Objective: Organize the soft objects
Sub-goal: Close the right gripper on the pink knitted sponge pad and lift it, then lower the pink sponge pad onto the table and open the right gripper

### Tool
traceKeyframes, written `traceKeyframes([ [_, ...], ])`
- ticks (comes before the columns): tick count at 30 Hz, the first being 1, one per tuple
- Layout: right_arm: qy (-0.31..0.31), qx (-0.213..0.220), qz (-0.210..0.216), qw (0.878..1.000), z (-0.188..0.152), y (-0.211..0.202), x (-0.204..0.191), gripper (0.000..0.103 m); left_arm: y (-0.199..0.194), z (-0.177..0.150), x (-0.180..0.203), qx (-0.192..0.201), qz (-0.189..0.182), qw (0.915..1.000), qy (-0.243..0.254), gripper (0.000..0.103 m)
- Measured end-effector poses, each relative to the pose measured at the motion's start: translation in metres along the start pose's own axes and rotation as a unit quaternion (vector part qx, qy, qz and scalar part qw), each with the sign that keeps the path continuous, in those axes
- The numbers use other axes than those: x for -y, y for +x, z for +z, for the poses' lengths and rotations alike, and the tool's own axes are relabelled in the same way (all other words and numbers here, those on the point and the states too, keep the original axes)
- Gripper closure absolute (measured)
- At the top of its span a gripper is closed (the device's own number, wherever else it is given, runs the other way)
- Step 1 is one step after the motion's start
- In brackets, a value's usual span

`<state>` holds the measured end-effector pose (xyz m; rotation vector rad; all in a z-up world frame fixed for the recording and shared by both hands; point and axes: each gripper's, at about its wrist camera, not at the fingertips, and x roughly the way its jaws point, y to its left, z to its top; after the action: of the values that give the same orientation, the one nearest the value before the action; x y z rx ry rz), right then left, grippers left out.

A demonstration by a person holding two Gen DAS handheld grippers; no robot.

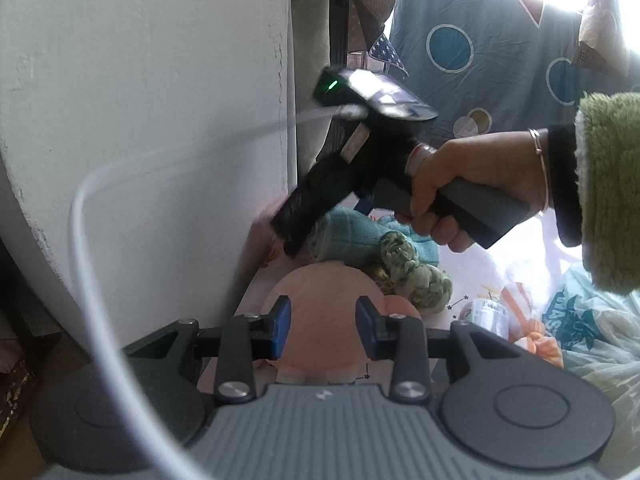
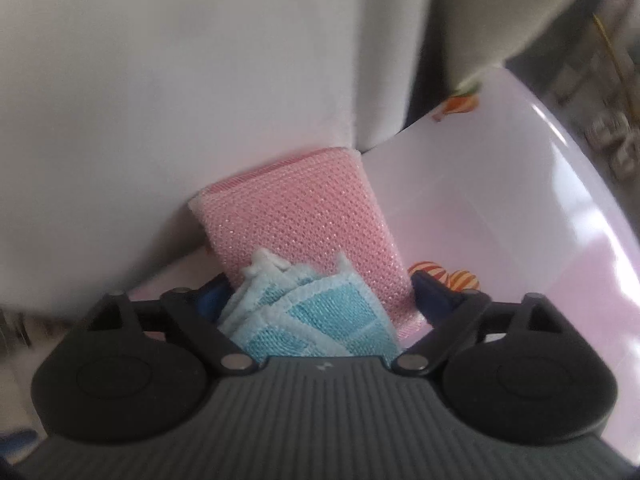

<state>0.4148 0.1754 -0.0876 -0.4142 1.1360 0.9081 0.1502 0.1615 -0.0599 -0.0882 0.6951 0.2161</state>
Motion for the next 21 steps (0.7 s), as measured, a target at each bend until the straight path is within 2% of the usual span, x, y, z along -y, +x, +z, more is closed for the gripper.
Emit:
traceKeyframes([
  [2,0.048,0.044,0.022,0.998,-0.004,-0.015,0.016,0.016,-0.003,-0.002,0.000,-0.001,-0.001,1.0000,-0.001,0.066],
  [4,0.099,0.096,0.052,0.989,-0.010,-0.033,0.033,0.016,-0.007,-0.003,0.001,0.000,-0.002,1.0000,-0.001,0.066],
  [8,0.176,0.185,0.087,0.963,-0.026,-0.077,0.062,0.015,-0.014,-0.007,0.006,0.003,-0.010,0.9999,0.004,0.065],
  [12,0.221,0.251,0.127,0.934,-0.051,-0.129,0.081,0.015,-0.031,-0.011,0.008,0.012,-0.027,0.9995,0.008,0.058],
  [16,0.236,0.291,0.140,0.917,-0.083,-0.180,0.085,0.015,-0.058,-0.015,0.009,0.027,-0.065,0.9975,0.007,0.043],
  [18,0.246,0.307,0.144,0.908,-0.104,-0.207,0.087,0.015,-0.075,-0.016,0.009,0.042,-0.083,0.9956,0.011,0.040],
  [21,0.247,0.323,0.131,0.904,-0.144,-0.246,0.079,0.014,-0.102,-0.019,0.012,0.066,-0.107,0.9918,0.023,0.029],
])
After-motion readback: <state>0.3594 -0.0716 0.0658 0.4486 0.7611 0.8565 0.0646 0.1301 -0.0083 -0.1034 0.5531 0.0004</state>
